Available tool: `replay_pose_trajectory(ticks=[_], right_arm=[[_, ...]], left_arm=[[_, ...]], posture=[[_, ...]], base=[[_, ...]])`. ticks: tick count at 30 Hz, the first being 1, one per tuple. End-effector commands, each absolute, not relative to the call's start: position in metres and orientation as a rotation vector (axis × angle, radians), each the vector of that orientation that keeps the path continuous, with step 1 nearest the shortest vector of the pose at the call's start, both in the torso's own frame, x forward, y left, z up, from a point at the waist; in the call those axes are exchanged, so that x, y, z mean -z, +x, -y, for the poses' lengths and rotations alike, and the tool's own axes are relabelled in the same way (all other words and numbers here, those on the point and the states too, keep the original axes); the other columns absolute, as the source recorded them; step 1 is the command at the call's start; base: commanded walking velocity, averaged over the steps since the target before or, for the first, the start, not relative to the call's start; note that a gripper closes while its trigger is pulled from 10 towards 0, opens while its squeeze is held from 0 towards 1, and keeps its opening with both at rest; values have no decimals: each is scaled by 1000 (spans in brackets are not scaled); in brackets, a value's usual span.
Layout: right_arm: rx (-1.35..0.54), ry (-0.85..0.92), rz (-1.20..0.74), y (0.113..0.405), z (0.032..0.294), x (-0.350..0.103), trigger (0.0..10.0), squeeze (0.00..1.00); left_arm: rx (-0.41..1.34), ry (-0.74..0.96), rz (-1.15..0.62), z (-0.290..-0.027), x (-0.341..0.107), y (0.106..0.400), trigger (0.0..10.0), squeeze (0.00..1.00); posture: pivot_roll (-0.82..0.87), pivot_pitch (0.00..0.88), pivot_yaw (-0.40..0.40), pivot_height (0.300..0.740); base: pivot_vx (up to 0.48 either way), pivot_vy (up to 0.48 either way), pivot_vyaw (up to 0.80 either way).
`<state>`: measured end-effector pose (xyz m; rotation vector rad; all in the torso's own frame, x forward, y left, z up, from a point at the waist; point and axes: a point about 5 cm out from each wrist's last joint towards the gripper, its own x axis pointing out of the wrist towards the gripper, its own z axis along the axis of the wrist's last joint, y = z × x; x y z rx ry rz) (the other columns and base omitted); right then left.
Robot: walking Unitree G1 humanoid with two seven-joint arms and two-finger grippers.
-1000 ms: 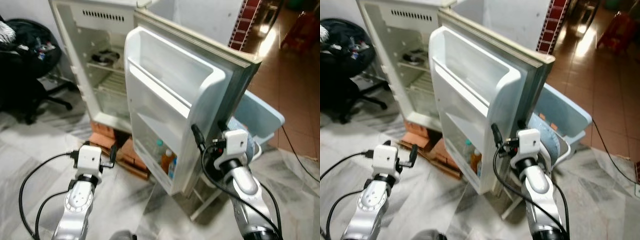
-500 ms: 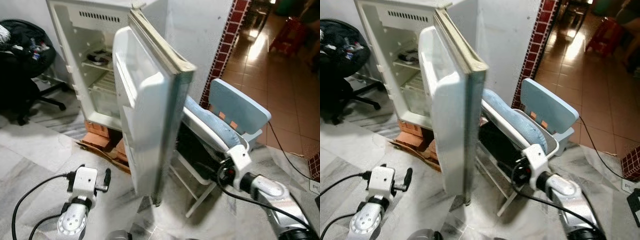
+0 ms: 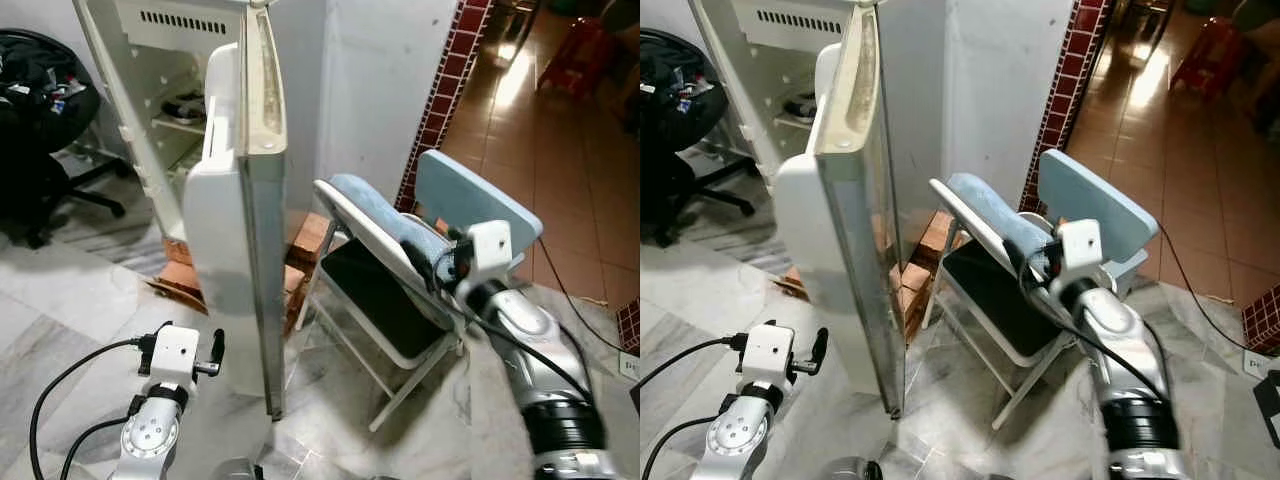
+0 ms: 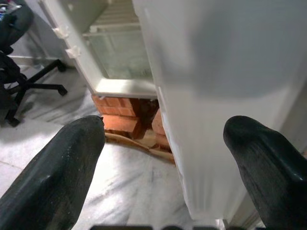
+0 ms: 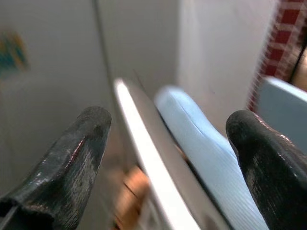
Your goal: Restocking fridge
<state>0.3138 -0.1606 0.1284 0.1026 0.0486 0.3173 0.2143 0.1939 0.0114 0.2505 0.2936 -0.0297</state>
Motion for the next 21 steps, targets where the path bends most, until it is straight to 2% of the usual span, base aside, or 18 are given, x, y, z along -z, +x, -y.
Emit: replay_pose_trajectory(ticks=[1,4,7,10,15,21], right_arm=[[-350,112,9,316,145,-147,10000,0],[-512,197,63,314,96,-167,10000,0],[-775,313,93,303,49,-191,10000,0],[-1004,436,97,287,24,-211,10000,0],[-1238,418,81,265,17,-212,10000,0],[-998,323,-5,290,41,-183,10000,0]], left_arm=[[24,275,-325,-195,-8,210,10000,0],[9,276,-402,-196,3,199,10000,0],[7,287,-455,-195,9,190,10000,0],[4,287,-474,-194,12,190,10000,0],[-7,300,-496,-198,15,191,10000,0],[111,359,-463,-196,18,205,10000,0]], posture=[[24,0,-16,740],[27,0,-14,740],[43,0,-22,740],[62,0,-33,740],[75,0,-44,740],[62,0,-39,740]], base=[[0,0,0],[0,0,0],[0,0,0],[0,0,0],[0,0,0],[0,0,0]])
